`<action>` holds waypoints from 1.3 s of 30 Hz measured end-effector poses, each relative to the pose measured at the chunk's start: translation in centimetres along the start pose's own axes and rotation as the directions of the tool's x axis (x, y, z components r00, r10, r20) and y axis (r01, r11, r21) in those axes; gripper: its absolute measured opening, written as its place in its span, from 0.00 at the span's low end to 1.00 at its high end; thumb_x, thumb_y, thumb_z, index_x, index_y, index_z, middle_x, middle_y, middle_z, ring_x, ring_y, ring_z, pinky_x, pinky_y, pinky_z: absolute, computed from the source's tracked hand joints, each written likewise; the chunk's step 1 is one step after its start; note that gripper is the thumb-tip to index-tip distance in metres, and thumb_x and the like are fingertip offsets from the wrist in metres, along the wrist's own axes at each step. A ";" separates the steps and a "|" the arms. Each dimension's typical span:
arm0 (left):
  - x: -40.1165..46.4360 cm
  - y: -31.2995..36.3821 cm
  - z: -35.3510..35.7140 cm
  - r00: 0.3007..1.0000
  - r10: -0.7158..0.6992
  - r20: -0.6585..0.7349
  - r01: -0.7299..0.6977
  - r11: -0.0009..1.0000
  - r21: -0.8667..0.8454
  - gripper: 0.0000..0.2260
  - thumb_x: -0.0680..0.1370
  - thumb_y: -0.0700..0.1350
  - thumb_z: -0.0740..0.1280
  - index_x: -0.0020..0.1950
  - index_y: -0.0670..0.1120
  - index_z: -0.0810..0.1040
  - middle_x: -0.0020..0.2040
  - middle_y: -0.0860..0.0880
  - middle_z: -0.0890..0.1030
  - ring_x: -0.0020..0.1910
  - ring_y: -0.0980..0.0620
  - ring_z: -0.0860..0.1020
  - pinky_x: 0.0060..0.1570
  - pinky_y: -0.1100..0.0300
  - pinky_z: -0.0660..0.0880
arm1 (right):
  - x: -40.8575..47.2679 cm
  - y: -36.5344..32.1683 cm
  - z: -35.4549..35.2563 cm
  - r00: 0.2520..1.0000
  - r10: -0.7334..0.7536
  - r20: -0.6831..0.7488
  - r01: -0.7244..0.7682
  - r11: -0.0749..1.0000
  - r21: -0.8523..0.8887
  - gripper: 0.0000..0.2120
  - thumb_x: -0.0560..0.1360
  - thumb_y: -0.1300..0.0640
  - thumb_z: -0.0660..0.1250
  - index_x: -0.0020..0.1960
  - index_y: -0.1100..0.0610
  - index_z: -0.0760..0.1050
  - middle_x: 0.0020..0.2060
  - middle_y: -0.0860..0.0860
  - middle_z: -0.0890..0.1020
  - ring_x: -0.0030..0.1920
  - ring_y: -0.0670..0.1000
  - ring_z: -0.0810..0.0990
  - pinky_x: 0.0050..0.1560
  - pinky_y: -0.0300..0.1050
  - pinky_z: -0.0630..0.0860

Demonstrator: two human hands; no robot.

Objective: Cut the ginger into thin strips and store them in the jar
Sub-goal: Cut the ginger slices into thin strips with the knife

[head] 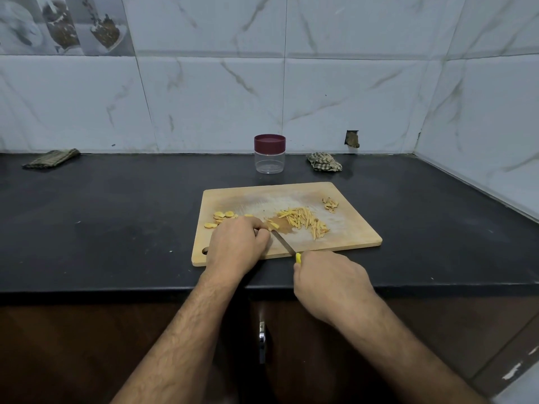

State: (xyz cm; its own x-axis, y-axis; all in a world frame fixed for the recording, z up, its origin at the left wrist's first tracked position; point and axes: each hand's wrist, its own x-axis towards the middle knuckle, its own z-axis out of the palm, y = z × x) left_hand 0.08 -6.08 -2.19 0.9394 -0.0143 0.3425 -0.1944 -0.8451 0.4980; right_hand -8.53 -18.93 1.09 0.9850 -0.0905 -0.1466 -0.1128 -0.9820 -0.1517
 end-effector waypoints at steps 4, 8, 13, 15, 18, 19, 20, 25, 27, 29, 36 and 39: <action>0.2 -0.1 0.1 0.999 -0.036 0.019 0.037 0.999 -0.022 0.14 0.75 0.45 0.62 0.53 0.53 0.85 0.33 0.55 0.77 0.37 0.52 0.75 0.40 0.58 0.73 | 0.1 0.0 -0.4 0.999 0.013 -0.033 -0.011 0.998 0.061 0.09 0.82 0.53 0.58 0.57 0.54 0.75 0.50 0.51 0.78 0.50 0.53 0.77 0.43 0.47 0.71; 0.1 0.0 0.0 0.999 -0.045 0.019 0.045 0.998 -0.042 0.14 0.75 0.44 0.63 0.54 0.53 0.85 0.42 0.54 0.84 0.37 0.54 0.75 0.39 0.61 0.70 | 0.8 -0.6 -0.7 1.000 0.007 -0.028 -0.005 0.997 0.081 0.10 0.82 0.54 0.58 0.56 0.54 0.75 0.49 0.52 0.79 0.49 0.54 0.78 0.43 0.47 0.72; 0.2 -0.1 0.0 0.999 -0.033 0.011 0.033 0.999 -0.031 0.13 0.75 0.44 0.63 0.53 0.52 0.86 0.48 0.53 0.86 0.40 0.53 0.77 0.42 0.60 0.74 | 1.5 -1.2 -0.5 0.999 0.006 -0.035 -0.003 0.994 0.106 0.09 0.81 0.54 0.58 0.53 0.55 0.75 0.49 0.53 0.80 0.47 0.54 0.78 0.42 0.46 0.72; 0.1 -0.1 0.0 1.000 -0.026 0.004 0.026 0.999 -0.027 0.13 0.75 0.43 0.63 0.52 0.52 0.86 0.48 0.52 0.86 0.40 0.52 0.77 0.43 0.59 0.75 | 1.6 -1.3 -0.4 0.999 0.007 -0.039 -0.003 0.994 0.106 0.10 0.81 0.53 0.58 0.56 0.55 0.75 0.50 0.53 0.80 0.48 0.54 0.78 0.43 0.46 0.72; 0.2 -0.2 0.1 1.000 -0.020 -0.001 0.020 1.000 -0.018 0.13 0.75 0.43 0.63 0.52 0.51 0.86 0.48 0.52 0.86 0.41 0.51 0.78 0.43 0.58 0.76 | 1.6 -1.5 -0.5 1.000 0.011 -0.025 -0.009 0.996 0.089 0.11 0.81 0.54 0.59 0.59 0.55 0.75 0.52 0.53 0.79 0.49 0.54 0.77 0.43 0.47 0.72; 0.2 -0.2 0.1 1.000 -0.014 -0.003 0.014 1.000 -0.017 0.13 0.75 0.43 0.63 0.52 0.51 0.86 0.48 0.52 0.86 0.42 0.51 0.79 0.44 0.58 0.76 | 1.6 -1.5 -0.5 1.000 0.013 -0.019 -0.011 0.996 0.084 0.11 0.81 0.54 0.59 0.59 0.55 0.75 0.53 0.54 0.79 0.48 0.54 0.76 0.43 0.47 0.72; 0.2 -0.2 0.1 1.000 -0.009 -0.003 0.009 1.000 -0.016 0.14 0.75 0.43 0.63 0.52 0.51 0.86 0.48 0.52 0.86 0.43 0.50 0.79 0.44 0.57 0.76 | 1.6 -1.6 -0.6 1.000 0.013 -0.013 -0.012 0.997 0.081 0.11 0.81 0.55 0.59 0.60 0.56 0.75 0.53 0.54 0.79 0.48 0.54 0.75 0.44 0.47 0.71; 0.2 -0.2 0.1 1.000 0.005 -0.010 -0.005 1.000 0.001 0.14 0.75 0.43 0.63 0.54 0.51 0.86 0.49 0.50 0.86 0.46 0.49 0.80 0.47 0.57 0.76 | 1.6 -2.2 -0.8 1.000 0.021 0.017 -0.022 0.997 0.075 0.12 0.78 0.59 0.62 0.61 0.56 0.75 0.51 0.53 0.78 0.46 0.54 0.72 0.44 0.47 0.71; 0.1 -0.1 0.1 1.000 0.010 -0.010 -0.010 1.000 0.010 0.14 0.75 0.43 0.63 0.54 0.51 0.86 0.48 0.50 0.86 0.46 0.49 0.79 0.46 0.57 0.75 | 1.6 -2.3 -0.9 1.000 0.022 0.021 -0.023 0.998 0.067 0.12 0.78 0.59 0.62 0.61 0.56 0.75 0.48 0.52 0.75 0.46 0.54 0.72 0.43 0.47 0.70; 0.0 -0.1 0.0 1.000 0.013 -0.006 -0.013 1.000 0.016 0.14 0.75 0.43 0.63 0.54 0.50 0.86 0.47 0.50 0.86 0.46 0.49 0.79 0.45 0.57 0.75 | 1.3 -2.0 -0.7 0.999 0.023 0.028 -0.025 0.997 0.075 0.11 0.79 0.58 0.61 0.60 0.56 0.75 0.47 0.53 0.74 0.45 0.54 0.73 0.42 0.47 0.71; -0.1 0.2 -0.1 1.000 0.021 -0.007 -0.020 0.999 0.035 0.13 0.76 0.43 0.62 0.53 0.50 0.86 0.44 0.50 0.85 0.41 0.51 0.76 0.45 0.58 0.74 | 0.2 0.0 -0.2 0.998 0.053 0.025 -0.056 0.989 0.136 0.05 0.81 0.55 0.60 0.48 0.55 0.70 0.47 0.51 0.79 0.47 0.53 0.79 0.44 0.47 0.75; -0.2 0.2 -0.1 1.000 -0.008 -0.012 0.008 1.000 0.002 0.13 0.76 0.43 0.62 0.52 0.50 0.85 0.40 0.52 0.83 0.38 0.52 0.75 0.41 0.59 0.72 | 0.5 0.4 -0.5 0.997 0.057 0.047 -0.065 0.983 0.170 0.08 0.80 0.55 0.59 0.47 0.56 0.73 0.42 0.52 0.79 0.42 0.52 0.79 0.39 0.45 0.74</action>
State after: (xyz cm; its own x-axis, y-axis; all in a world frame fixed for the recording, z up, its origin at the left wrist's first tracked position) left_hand -0.16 -6.23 -2.10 0.9375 -0.0007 0.3481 -0.1861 -0.8460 0.4996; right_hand -7.98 -19.44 1.48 0.9697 -0.1388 -0.2009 -0.1967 -0.9315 -0.3060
